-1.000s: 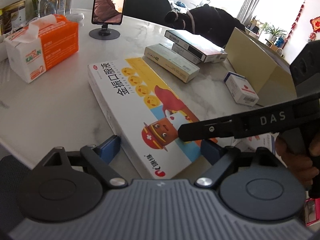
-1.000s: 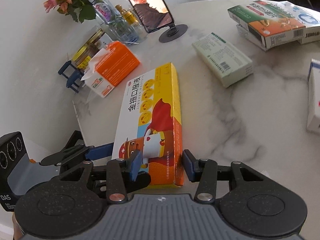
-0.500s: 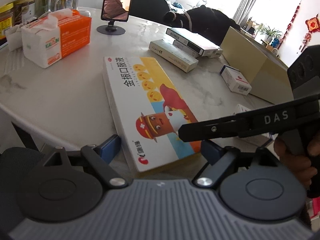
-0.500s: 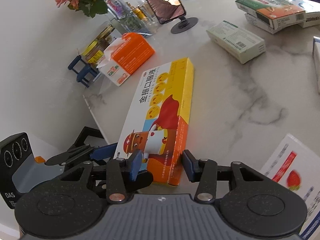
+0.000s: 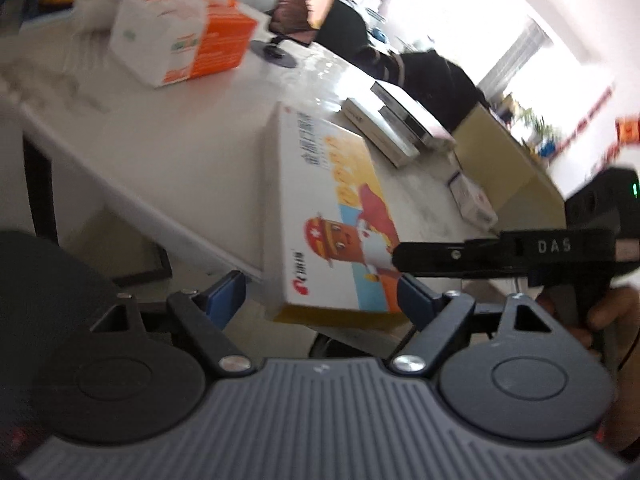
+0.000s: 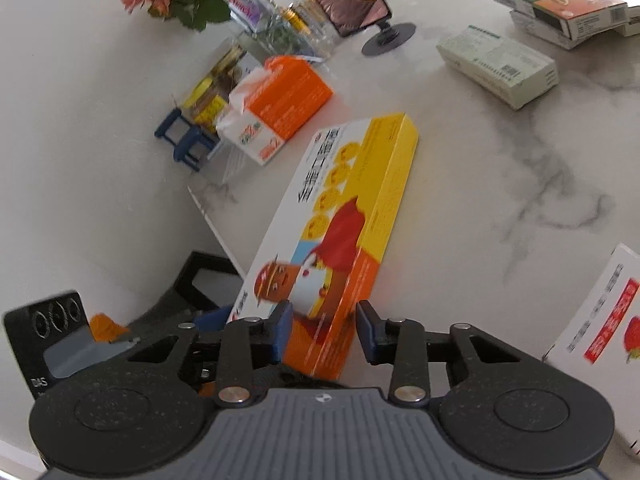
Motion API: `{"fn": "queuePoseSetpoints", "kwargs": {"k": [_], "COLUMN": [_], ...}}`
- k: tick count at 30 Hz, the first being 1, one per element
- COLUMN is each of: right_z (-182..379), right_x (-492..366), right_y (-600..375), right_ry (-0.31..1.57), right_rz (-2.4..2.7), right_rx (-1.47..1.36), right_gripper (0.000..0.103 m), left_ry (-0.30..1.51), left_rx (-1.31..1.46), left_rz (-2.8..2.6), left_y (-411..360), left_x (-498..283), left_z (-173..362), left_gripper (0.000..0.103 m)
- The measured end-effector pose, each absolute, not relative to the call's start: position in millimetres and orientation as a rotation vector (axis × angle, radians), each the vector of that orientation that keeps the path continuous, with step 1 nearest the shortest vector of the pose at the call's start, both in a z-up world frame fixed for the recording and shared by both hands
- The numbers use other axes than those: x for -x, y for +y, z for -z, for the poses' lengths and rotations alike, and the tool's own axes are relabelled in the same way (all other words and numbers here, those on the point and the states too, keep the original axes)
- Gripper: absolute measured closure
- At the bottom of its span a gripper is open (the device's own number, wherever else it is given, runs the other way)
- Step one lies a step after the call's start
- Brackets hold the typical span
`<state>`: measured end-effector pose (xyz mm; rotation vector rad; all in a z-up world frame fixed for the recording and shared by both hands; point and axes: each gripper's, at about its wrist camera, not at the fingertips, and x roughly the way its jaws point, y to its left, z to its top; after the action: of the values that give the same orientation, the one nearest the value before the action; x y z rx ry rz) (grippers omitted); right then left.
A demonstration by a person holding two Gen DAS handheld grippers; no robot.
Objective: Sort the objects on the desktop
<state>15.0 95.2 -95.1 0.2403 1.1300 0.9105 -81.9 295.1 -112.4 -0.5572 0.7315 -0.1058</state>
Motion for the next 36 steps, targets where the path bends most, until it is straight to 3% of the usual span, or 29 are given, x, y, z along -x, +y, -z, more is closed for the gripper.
{"fn": "queuePoseSetpoints", "kwargs": {"k": [9,14,26,36], "right_z": [97,100,100,96], "right_x": [-18,-19,-16,-19], "right_y": [98,95,95,98], "right_ry": [1.13,1.131,1.132,1.135], "right_rz": [-0.91,-0.925,-0.935,-0.939], "right_rx": [-0.266,-0.263,-0.269,-0.29], "right_gripper": [0.069,0.069,0.069,0.069], "left_ry": [0.738,0.735,0.717,0.634], "left_rx": [0.687,0.699,0.669,0.537], "left_rz": [0.071,0.05,0.006,-0.022], "left_y": [301,301,299,290], "left_x": [76,81,84,90], "left_z": [128,121,115,95], "left_gripper": [0.027,0.046,0.048,0.061]}}
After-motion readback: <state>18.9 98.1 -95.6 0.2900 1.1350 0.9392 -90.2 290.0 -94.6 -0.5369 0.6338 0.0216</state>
